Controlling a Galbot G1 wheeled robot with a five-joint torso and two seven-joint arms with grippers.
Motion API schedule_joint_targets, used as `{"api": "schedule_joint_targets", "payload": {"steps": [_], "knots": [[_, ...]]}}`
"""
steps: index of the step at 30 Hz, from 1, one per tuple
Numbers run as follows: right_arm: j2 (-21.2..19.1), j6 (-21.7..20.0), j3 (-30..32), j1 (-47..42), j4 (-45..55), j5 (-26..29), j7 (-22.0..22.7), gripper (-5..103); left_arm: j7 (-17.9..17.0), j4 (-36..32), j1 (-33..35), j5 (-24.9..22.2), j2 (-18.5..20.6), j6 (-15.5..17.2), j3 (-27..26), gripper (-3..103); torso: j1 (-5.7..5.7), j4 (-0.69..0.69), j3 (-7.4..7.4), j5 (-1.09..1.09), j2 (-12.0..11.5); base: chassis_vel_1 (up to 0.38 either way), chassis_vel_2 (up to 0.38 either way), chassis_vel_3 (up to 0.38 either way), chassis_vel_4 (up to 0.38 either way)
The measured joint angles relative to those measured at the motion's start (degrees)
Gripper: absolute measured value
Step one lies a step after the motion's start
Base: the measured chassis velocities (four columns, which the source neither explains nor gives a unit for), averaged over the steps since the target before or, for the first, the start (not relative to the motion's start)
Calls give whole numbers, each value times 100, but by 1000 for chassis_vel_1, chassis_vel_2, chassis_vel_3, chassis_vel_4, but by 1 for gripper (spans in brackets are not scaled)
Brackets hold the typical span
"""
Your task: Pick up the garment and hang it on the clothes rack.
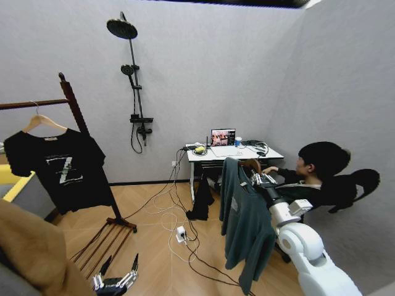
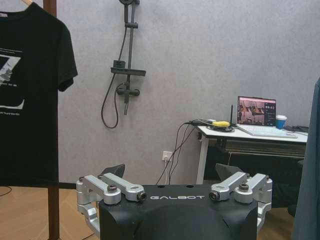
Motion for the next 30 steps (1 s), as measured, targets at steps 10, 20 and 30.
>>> {"api": "schedule_joint_targets", "payload": {"steps": [10,20,30], "knots": [[42,55,-59,4,-70,-15,-72,10,0,0,0,0,1,0,0,100,-4,3,-4,2,-9,-233,236,243,-260],[79,138,-196,78,-192,-55,-104,10,0,0,-1,0,0,0,-1,100,-5,2,-6,1,-13,-328,337,331,-338],[157,291,-809,391,-559,-100,-313,10,0,0,-2,0,1,0,0,100,0,-1,-5,1,-20,-207,200,166,-139]]}}
